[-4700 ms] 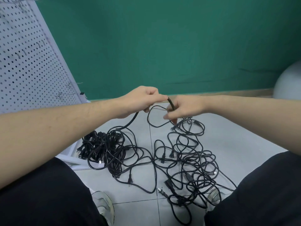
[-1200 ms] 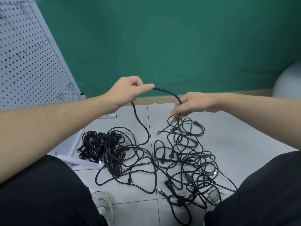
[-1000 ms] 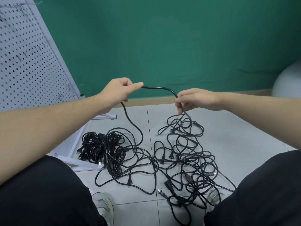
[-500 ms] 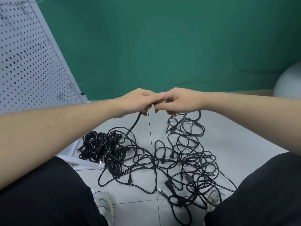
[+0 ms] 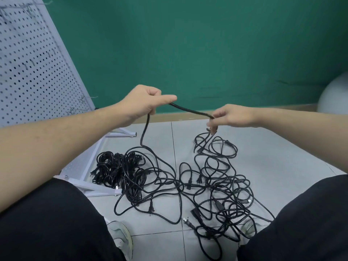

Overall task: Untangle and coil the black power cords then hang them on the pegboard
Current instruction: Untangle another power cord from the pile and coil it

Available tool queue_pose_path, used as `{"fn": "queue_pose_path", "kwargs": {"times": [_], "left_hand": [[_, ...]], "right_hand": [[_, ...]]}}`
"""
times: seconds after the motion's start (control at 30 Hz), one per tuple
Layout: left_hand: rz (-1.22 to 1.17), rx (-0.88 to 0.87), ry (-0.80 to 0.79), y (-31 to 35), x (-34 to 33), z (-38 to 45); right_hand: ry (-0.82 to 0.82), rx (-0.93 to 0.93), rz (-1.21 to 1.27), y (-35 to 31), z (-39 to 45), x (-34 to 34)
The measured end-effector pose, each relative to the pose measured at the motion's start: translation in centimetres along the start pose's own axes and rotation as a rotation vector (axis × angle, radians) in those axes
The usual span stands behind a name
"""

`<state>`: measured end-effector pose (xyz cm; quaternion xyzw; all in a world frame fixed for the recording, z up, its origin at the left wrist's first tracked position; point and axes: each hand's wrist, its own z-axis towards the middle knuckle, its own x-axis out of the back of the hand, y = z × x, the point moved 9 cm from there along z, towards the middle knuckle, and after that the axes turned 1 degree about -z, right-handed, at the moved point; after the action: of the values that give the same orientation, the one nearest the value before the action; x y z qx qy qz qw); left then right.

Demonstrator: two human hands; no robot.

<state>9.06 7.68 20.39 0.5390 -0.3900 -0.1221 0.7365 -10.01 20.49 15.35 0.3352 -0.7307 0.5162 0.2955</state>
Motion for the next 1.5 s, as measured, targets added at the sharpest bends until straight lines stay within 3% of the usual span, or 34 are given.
{"fn": "queue_pose_path", "kwargs": {"times": [0.1, 0.23, 0.47, 0.57, 0.67, 0.8, 0.97, 1.07, 1.17, 1.3, 1.5], "left_hand": [[0.138, 0.035, -0.025, -1.4, 1.3, 0.1], [0.320, 0.200, -0.235, -5.1, 0.0, -0.9], [-0.075, 0.350, -0.354, -4.0, -3.9, -1.6], [-0.075, 0.286, -0.417, -2.4, -5.8, -1.8], [-0.070, 0.184, -0.361, -0.7, -6.1, -1.5], [-0.130, 0.036, -0.233, 1.1, -4.7, -0.8], [-0.179, -0.010, -0.146, 0.8, -1.9, -0.2], [0.006, 0.003, -0.154, -1.1, -0.7, 0.0], [0.131, 0.136, -0.222, -4.8, -0.3, -0.5], [0.357, 0.306, -0.447, -8.3, -1.9, -2.3], [-0.094, 0.338, -0.390, -4.3, -6.1, -1.8]], "right_hand": [[0.091, 0.063, 0.142, -0.1, -0.3, 1.5], [0.231, 0.125, 0.288, -1.1, 0.0, 2.8], [0.223, 0.265, 0.114, -8.0, 0.0, 0.6], [0.133, 0.288, 0.058, -9.2, 0.4, -1.0], [0.048, 0.229, -0.017, -8.2, 0.6, -1.7], [-0.038, 0.137, -0.341, -5.5, 1.1, -2.7], [-0.061, 0.032, -0.309, -0.4, 1.3, -2.0], [-0.013, 0.033, -0.046, 1.1, 0.8, -0.4], [0.102, 0.096, 0.184, 0.5, 0.2, 1.3], [0.242, 0.177, 0.025, -2.8, 0.2, 2.1], [0.212, 0.286, -0.111, -7.5, 1.0, -0.5]]}}
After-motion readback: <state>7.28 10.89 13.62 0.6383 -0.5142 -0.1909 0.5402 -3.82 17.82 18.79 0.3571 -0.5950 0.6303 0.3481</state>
